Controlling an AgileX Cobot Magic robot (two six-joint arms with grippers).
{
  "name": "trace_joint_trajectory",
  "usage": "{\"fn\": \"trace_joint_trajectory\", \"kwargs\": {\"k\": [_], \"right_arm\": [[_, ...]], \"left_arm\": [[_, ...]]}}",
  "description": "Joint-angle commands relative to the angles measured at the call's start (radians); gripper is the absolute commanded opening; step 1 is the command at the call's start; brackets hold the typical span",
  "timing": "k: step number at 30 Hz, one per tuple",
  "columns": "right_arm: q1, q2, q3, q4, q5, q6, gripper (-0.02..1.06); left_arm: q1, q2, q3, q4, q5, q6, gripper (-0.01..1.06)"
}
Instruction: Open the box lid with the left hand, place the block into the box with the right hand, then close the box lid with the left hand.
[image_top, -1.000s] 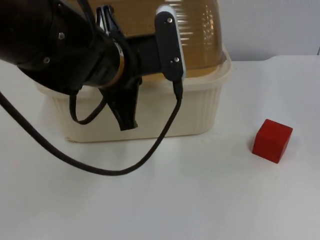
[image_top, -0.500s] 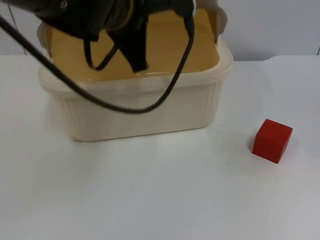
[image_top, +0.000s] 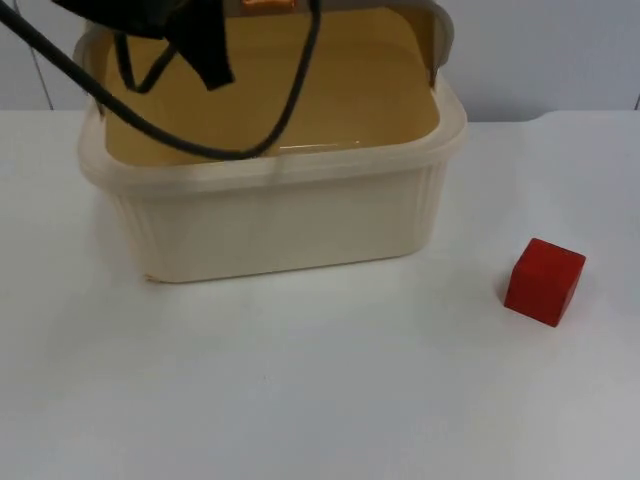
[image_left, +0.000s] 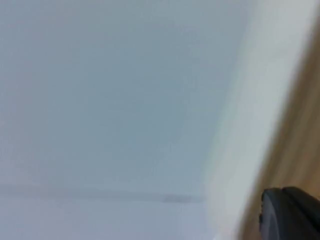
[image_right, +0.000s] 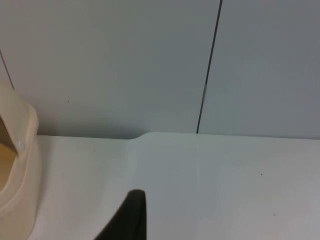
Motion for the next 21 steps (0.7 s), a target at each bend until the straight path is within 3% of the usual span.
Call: {"fn": "trace_joint_trajectory", "kwargs": {"k": [1, 3, 4, 5, 6, 7, 8, 11, 13, 21], "right_arm": [[-0.004, -0.003, -0.006, -0.001, 0.001, -0.007, 1.05], [-0.004, -0.003, -0.006, -0.001, 0.005, -0.007, 1.05], [-0.004, -0.003, -0.006, -0.001, 0.005, -0.007, 1.05], [-0.004, -0.003, -0.006, -0.001, 0.005, -0.007, 1.05], [-0.004, -0.003, -0.006, -0.001, 0.005, -0.007, 1.05], [-0.004, -0.003, -0.006, -0.001, 0.005, -0.007, 1.05], [-0.004, -0.003, -0.006, -0.001, 0.005, -0.007, 1.05], [-0.004, -0.003, -0.006, -0.001, -0.005, -0.007, 1.05], [-0.004, -0.003, -0.006, -0.004, -0.014, -0.007, 1.05], [-0.004, -0.003, -0.006, -0.004, -0.014, -0.007, 1.05]], "left_arm": [[-0.026, -0.024, -0.006, -0.016, 0.100, -0.030, 0.00], [-0.065, -0.081, -0.006, -0.162, 0.127, 0.006, 0.00], [-0.065, -0.081, -0.006, -0.162, 0.127, 0.006, 0.00], [-0.079, -0.117, -0.006, -0.262, 0.079, 0.061, 0.00], [-0.088, -0.157, -0.006, -0.482, -0.019, 0.158, 0.00], [-0.088, -0.174, -0.006, -0.609, -0.067, 0.226, 0.00], [-0.088, -0.174, -0.006, -0.609, -0.067, 0.226, 0.00], [-0.084, -0.171, 0.011, -0.794, -0.275, 0.529, 0.00], [-0.084, -0.138, 0.013, -0.799, -0.361, 0.721, 0.00], [0.001, 0.011, -0.025, -0.699, -0.409, 0.753, 0.00]]}}
